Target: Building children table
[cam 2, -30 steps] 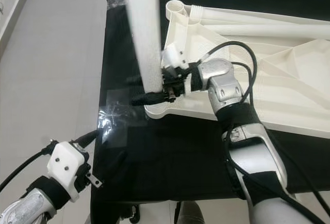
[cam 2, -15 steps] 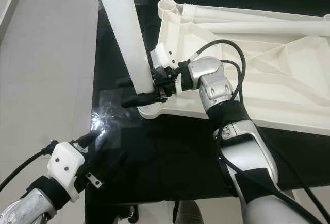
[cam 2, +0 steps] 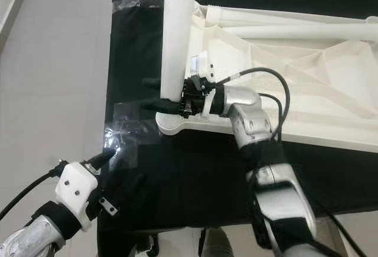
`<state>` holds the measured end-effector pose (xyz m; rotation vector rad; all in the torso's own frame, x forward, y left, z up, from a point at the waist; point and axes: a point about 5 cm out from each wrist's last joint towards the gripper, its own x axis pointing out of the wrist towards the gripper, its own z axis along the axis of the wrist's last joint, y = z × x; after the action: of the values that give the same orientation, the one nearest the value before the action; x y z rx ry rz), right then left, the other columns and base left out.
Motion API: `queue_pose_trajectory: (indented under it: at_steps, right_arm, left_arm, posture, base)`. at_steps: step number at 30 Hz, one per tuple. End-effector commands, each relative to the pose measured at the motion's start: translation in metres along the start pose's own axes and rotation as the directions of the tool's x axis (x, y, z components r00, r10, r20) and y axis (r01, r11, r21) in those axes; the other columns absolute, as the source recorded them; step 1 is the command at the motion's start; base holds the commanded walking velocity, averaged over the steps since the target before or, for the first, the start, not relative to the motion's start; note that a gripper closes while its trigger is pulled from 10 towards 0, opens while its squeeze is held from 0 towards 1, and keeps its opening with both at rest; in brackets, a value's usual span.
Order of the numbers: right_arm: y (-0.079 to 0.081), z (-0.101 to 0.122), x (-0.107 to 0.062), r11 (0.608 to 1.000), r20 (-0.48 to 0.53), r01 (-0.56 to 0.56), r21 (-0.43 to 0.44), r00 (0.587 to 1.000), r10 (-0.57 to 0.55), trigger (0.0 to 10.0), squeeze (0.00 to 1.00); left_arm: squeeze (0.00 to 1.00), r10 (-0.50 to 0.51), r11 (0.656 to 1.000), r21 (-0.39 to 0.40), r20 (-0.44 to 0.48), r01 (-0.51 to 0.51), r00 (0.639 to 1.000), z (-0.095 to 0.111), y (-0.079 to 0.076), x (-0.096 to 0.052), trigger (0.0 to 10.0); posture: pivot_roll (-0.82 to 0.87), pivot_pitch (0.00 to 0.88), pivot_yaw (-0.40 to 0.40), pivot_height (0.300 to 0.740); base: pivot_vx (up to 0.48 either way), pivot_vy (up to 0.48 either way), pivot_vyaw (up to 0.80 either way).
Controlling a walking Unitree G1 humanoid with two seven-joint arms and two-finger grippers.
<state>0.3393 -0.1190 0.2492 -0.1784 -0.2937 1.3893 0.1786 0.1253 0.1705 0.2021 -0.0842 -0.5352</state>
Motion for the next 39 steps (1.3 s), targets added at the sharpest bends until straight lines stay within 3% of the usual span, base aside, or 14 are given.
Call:
queue_pose_trajectory:
  at_steps: [1, 5, 12, 15, 19, 26, 29, 33, 36, 37, 39]
  right_arm:
    - [0.009, -0.012, 0.002, 0.999, -0.045, -0.016, 0.034, 0.999, 0.017, 10.0, 0.00]
    - [0.024, -0.020, -0.002, 0.999, -0.157, -0.041, -0.024, 0.987, 0.037, 10.0, 0.00]
    - [0.026, -0.020, -0.005, 0.996, -0.203, -0.083, -0.033, 0.976, 0.074, 10.0, 0.00]
    - [0.024, -0.012, -0.007, 0.984, -0.246, -0.178, -0.024, 0.955, 0.167, 10.0, 0.00]
    - [0.020, -0.007, -0.008, 0.977, -0.242, -0.213, 0.001, 0.948, 0.207, 10.0, 0.00]
    - [0.012, -0.009, -0.006, 0.983, -0.194, -0.173, 0.056, 0.964, 0.180, 10.0, 0.00]
    - [0.012, -0.012, -0.001, 0.995, -0.174, -0.086, 0.054, 0.980, 0.094, 10.0, 0.00]
    - [0.012, -0.013, 0.000, 0.997, -0.169, -0.053, 0.054, 0.984, 0.062, 10.0, 0.00]
    - [0.027, -0.020, -0.001, 0.992, -0.148, 0.108, 0.068, 0.984, -0.097, 10.0, 0.00]
    - [0.027, -0.020, -0.001, 0.992, -0.148, 0.108, 0.068, 0.984, -0.097, 10.0, 0.00]
    - [0.045, -0.031, 0.004, 0.951, -0.184, 0.295, 0.096, 0.944, -0.275, 10.0, 0.00]
  left_arm:
    - [0.00, -0.008, 1.000, -0.007, -0.024, 0.008, 1.000, -0.005, -0.002, -0.003, 10.0]
    - [0.00, -0.008, 1.000, -0.005, -0.023, 0.008, 1.000, -0.005, 0.000, -0.002, 10.0]
    - [0.00, -0.012, 1.000, -0.005, -0.021, 0.012, 1.000, -0.005, 0.000, -0.002, 10.0]
    - [0.00, -0.009, 1.000, -0.004, -0.019, 0.009, 1.000, -0.005, 0.000, 0.000, 10.0]
    - [0.00, -0.007, 1.000, -0.004, -0.017, 0.007, 1.000, -0.005, 0.001, 0.000, 10.0]
    - [0.00, -0.004, 1.000, -0.004, -0.015, 0.004, 1.000, -0.005, 0.001, 0.000, 10.0]
    - [0.00, -0.003, 1.000, -0.004, -0.015, 0.003, 1.000, -0.005, 0.001, 0.000, 10.0]
    - [0.00, -0.002, 1.000, -0.004, -0.015, 0.002, 1.000, -0.005, 0.001, 0.000, 10.0]
    - [0.00, -0.004, 1.000, -0.006, -0.017, 0.004, 1.000, -0.005, 0.001, 0.000, 10.0]
    - [0.00, -0.004, 1.000, -0.006, -0.017, 0.004, 1.000, -0.005, 0.001, 0.000, 10.0]
    - [0.00, -0.007, 1.000, -0.007, -0.020, 0.006, 1.000, -0.006, 0.000, -0.001, 10.0]
  posture:
    - [0.11, 0.338, 0.038, 0.740]
    - [0.10, 0.341, 0.045, 0.740]
    - [0.10, 0.342, 0.045, 0.740]
    - [0.09, 0.342, 0.037, 0.740]
    - [0.09, 0.341, 0.033, 0.740]
    - [0.09, 0.341, 0.029, 0.740]
    - [0.09, 0.344, 0.027, 0.740]
    - [0.09, 0.346, 0.025, 0.740]
    - [0.08, 0.350, 0.024, 0.740]
    - [0.08, 0.350, 0.024, 0.740]
    - [0.08, 0.351, 0.020, 0.740]
  base:
    - [0.000, 0.000, 0.00]
    - [0.000, 0.000, 0.00]
    - [0.000, 0.000, 0.00]
    - [0.000, 0.000, 0.00]
    - [0.000, 0.000, 0.00]
    - [0.000, 0.000, 0.00]
    - [0.000, 0.000, 0.00]
    - [0.000, 0.000, 0.00]
    - [0.000, 0.000, 0.00]
    - [0.000, 0.000, 0.00]
    - [0.000, 0.000, 0.00]
